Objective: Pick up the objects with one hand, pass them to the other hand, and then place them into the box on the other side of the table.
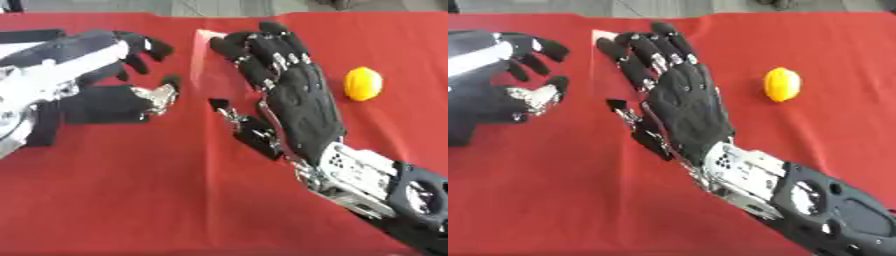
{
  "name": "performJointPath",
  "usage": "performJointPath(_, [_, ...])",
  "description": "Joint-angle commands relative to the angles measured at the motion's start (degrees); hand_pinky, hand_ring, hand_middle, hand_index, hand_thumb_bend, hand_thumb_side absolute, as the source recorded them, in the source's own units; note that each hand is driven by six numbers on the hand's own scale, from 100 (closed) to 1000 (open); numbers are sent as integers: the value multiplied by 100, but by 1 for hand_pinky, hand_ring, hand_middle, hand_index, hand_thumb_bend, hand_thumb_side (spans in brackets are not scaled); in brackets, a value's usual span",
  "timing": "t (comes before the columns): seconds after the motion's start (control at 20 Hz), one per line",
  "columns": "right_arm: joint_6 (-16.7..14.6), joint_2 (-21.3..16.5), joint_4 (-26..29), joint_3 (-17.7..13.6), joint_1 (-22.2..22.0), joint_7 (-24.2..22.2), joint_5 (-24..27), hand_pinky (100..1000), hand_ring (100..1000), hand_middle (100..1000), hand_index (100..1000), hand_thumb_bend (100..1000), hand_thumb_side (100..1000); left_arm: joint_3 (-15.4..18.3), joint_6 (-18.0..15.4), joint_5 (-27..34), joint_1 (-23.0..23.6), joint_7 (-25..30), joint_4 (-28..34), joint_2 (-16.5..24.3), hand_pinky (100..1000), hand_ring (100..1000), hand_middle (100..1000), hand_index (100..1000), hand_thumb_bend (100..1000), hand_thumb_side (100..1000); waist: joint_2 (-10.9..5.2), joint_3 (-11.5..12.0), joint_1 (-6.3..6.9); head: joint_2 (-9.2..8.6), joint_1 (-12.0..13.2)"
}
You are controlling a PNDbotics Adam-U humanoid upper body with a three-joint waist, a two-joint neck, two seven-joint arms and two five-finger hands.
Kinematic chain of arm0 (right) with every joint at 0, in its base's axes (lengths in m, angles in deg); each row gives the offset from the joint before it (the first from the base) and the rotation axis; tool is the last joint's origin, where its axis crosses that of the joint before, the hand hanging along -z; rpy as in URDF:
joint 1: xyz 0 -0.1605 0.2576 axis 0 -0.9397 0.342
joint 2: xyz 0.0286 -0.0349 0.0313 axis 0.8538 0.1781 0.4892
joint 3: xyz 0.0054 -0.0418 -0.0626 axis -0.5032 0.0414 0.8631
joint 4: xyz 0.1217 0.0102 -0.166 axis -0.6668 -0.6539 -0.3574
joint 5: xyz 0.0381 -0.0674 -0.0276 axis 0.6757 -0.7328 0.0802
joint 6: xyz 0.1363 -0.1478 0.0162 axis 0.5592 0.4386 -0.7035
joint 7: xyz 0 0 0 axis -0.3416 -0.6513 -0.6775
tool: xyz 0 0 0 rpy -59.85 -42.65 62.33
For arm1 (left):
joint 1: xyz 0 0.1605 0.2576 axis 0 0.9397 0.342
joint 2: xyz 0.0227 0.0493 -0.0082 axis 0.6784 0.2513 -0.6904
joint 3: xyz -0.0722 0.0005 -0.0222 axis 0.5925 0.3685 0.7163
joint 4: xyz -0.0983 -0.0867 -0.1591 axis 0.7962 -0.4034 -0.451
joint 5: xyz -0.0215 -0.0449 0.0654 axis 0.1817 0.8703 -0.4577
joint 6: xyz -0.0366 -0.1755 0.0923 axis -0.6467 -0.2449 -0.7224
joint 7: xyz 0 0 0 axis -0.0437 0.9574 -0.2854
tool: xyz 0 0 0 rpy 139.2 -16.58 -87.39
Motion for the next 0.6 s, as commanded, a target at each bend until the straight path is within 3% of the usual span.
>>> performJointPath(0.05, [-41,-2,56,-8,91,-30,-138,820,614,466,638,100,100,33,15,-21,-117,-61,65,12,810,832,859,940,100,801,-83,9,2,29,57])
performJointPath(0.6, [-191,30,56,27,86,43,-319,832,609,467,639,100,100,-40,-7,-339,-43,-248,65,-73,881,856,860,967,100,881,-71,-29,-10,-47,132])
